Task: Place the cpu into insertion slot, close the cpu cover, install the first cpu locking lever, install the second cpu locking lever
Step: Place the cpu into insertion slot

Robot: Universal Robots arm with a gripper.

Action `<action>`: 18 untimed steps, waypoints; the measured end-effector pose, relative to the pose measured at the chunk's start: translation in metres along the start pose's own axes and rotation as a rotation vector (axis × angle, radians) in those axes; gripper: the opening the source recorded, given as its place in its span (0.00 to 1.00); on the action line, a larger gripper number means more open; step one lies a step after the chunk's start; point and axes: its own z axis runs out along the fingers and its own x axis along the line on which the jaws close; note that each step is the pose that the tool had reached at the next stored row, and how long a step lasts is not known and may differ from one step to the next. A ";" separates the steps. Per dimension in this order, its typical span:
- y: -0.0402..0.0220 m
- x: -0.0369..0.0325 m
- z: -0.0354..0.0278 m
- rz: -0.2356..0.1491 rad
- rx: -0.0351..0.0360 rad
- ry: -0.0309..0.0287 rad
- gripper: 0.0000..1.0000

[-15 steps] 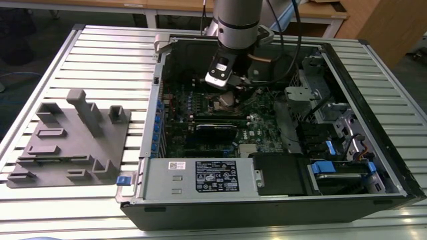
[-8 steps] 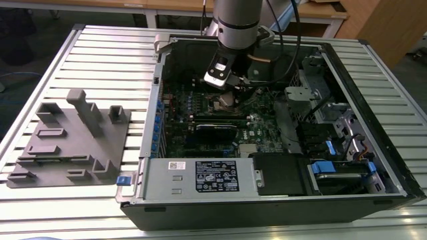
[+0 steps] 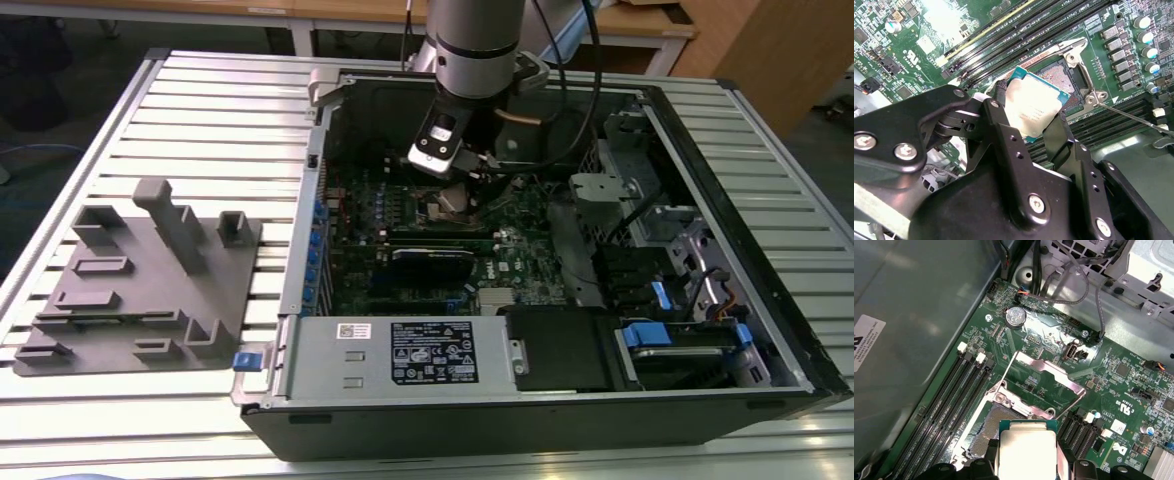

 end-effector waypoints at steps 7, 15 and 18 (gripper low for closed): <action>0.0000 0.0000 0.0005 0.020 0.0005 -0.0015 0.54; -0.0002 0.0001 0.0022 0.139 0.0037 -0.0109 0.54; -0.0002 0.0001 0.0027 0.192 0.0051 -0.0151 0.54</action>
